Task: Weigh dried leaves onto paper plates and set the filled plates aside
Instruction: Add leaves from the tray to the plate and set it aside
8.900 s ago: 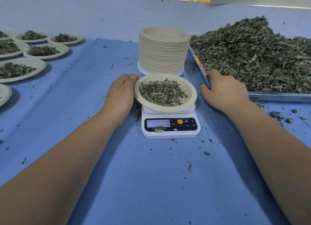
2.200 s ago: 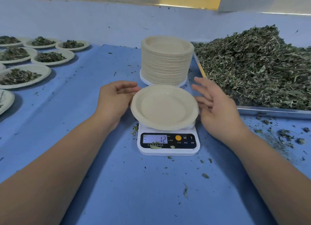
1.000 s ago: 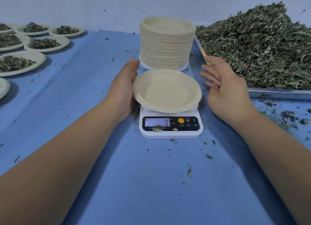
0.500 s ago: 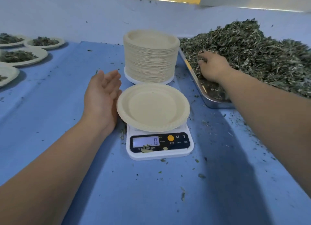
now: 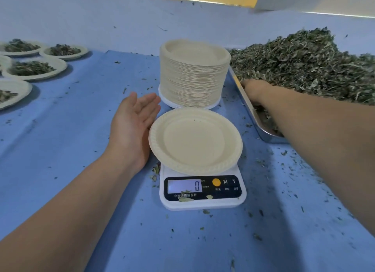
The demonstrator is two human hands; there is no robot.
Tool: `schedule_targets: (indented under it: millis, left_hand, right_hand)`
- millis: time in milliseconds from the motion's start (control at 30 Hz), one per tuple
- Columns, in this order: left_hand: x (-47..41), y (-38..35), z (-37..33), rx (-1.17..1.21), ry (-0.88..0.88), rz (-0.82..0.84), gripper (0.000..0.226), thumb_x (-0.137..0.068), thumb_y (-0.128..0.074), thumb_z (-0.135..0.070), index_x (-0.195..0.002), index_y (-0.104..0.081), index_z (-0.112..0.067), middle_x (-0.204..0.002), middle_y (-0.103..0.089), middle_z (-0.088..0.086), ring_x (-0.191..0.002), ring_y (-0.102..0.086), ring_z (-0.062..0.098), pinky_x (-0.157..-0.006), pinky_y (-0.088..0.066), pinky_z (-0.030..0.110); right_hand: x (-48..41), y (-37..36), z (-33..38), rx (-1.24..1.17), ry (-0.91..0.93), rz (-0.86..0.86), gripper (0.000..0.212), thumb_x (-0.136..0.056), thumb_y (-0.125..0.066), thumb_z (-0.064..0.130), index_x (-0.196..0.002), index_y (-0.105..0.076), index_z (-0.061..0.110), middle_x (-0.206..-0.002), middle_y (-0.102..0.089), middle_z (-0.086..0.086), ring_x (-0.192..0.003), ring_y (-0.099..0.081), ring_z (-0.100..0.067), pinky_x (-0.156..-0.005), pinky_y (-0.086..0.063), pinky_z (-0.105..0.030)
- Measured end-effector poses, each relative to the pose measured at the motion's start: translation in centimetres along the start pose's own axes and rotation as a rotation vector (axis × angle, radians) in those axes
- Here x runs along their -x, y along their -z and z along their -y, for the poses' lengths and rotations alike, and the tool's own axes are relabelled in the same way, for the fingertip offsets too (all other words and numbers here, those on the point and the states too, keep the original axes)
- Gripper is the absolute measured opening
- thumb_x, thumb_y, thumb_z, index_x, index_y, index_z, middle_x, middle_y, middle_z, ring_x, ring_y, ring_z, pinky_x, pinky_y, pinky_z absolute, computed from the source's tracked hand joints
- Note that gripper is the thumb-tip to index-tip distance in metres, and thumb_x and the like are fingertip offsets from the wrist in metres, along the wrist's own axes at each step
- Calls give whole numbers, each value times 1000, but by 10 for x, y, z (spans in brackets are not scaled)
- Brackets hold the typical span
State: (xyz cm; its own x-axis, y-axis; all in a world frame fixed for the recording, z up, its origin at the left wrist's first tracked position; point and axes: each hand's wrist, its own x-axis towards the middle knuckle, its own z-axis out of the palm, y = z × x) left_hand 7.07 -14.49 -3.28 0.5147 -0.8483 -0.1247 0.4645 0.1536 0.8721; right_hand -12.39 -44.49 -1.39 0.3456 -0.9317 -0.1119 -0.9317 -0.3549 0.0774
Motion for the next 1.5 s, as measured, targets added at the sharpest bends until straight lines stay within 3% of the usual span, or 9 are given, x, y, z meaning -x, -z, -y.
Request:
schedule_targets:
  millis: [300, 600, 667, 867, 967, 1067, 1233, 1400, 1500]
  left_hand:
    - [3, 1, -1, -7, 0, 22, 46, -108, -38, -46, -131, -64, -16, -134, -69, -2, -131, -58, 12, -119, -38, 41]
    - [10, -1, -1, -8, -21, 17, 41, -108, -41, -44, -128, -65, -18, -132, -69, -2, -132, -56, 12, -116, -41, 37]
    - [12, -1, -2, -4, -25, 15, 41, -108, -41, -44, -130, -64, -18, -134, -67, -3, -135, -54, 12, -111, -42, 34]
    - [13, 1, -3, 19, -27, 8, 40, -108, -42, -44, -128, -64, -18, -136, -65, -1, -136, -53, 13, -102, -45, 31]
    - [13, 3, -4, 31, -28, 2, 39, -108, -42, -44, -128, -63, -18, -136, -65, 1, -134, -54, 15, -101, -47, 31]
    - [12, 4, -3, 3, -29, 4, 37, -108, -41, -43, -124, -64, -19, -135, -65, 0, -133, -55, 14, -102, -47, 32]
    - [9, 4, -1, -31, -35, 4, 37, -109, -40, -42, -126, -64, -19, -136, -65, -2, -134, -54, 14, -110, -43, 35]
    - [7, 3, 0, -44, -30, 8, 38, -109, -40, -42, -126, -64, -19, -134, -66, -2, -134, -54, 14, -114, -41, 37]
    - [7, 3, 2, -53, -31, 10, 38, -109, -40, -42, -126, -64, -19, -133, -67, -2, -133, -54, 14, -116, -40, 38]
  right_hand:
    - [56, 8, -4, 44, 91, 37, 39, -103, -49, 24, -142, -52, 25, -117, -64, -8, -89, -58, -29, -76, -48, -36]
    - [122, 35, -27, -90, 174, 217, 29, -99, -56, 32, -78, -72, 43, -90, -67, 5, -78, -64, -22, -61, -57, -37]
    - [130, 41, -31, -132, 156, 213, 17, -97, -63, 35, -87, -74, 40, -92, -64, 12, -81, -66, -20, -58, -60, -31]
    - [127, 31, -36, -28, 88, -334, 21, -86, -70, 36, -89, -62, 16, -87, -67, -8, -81, -62, -29, -67, -51, -37]
    - [120, 13, -32, -1, 44, -141, 54, -93, -61, 53, -139, -47, 27, -131, -51, -16, -118, -52, -40, -96, -49, -46]
    - [112, -7, -29, -16, 32, 34, 51, -105, -40, 46, -153, -34, 30, -151, -38, -21, -130, -46, -44, -108, -41, -50]
    - [109, -9, -26, 9, 94, -106, 31, -106, -43, 30, -131, -54, 15, -129, -57, -22, -84, -52, -30, -75, -44, -37]
    - [110, 2, -31, -245, 77, -462, 23, -104, -47, 33, -115, -59, 17, -96, -66, -10, -76, -60, -26, -67, -51, -36]
    - [111, 1, -33, -275, 54, -428, 25, -104, -48, 35, -116, -59, 16, -89, -63, -9, -72, -57, -25, -62, -43, -33]
